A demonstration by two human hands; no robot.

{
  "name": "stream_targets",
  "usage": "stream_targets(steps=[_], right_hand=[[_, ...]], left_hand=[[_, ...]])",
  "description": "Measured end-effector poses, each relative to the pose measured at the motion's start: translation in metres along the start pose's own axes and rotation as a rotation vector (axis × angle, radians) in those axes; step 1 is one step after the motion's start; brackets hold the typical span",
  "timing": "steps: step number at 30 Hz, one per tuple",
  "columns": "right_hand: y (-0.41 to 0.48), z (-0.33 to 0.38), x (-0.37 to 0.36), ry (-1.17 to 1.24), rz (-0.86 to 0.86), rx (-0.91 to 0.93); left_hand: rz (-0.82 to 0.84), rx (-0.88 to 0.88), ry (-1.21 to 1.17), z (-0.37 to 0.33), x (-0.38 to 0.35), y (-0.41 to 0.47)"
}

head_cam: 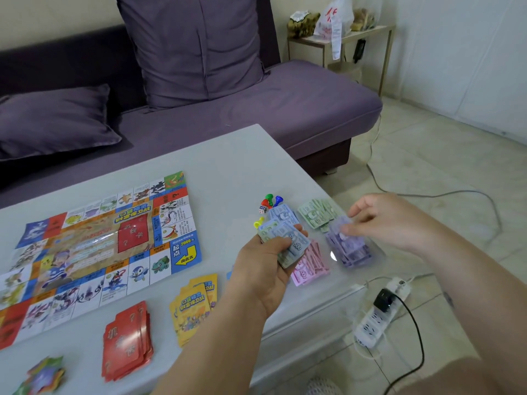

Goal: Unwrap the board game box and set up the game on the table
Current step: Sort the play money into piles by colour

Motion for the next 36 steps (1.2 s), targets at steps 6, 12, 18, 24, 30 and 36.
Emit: stream_targets(steps=[6,12,18,24,30,36], right_hand=[[-0.012,0.030,0.000,0.082,-0.088,0.124],[-0.011,0.055,-0.044,0.115,0.111,0.185],[0.016,0.058,-0.044,0.254,-0.083,0.113],[0.030,0.072,-0.051,0.009,-0.217,0.120],[-0.005,0.091,-0.076,0.176,0.189,0.205],[0.011,0.067,-0.049,0.274,0.015,0.126]], left_hand=[[-0.029,-0.051,0.107,0.007,0.001,0.001],[-0.013,-0.018,0.019,0.000,0.004,-0.001],[-0.064,-0.066,-0.062,-0.020,0.033,0.009],[-0.122,-0.149,0.067,-0.028,0.040,0.011],[-0.114,-0.166,0.066,-0.029,0.034,0.008],[-0.025,-0.080,-0.030,-0.020,0.026,0.010]])
Point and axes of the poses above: each hand's wrist, its own y-axis towards the middle knuckle, its own x-axis out of the back of the hand, z = x × y, the point moved 8 cm from there along y, towards the middle knuckle, and after that the axes turned 10 degrees about -z, right-handed, at the moved point
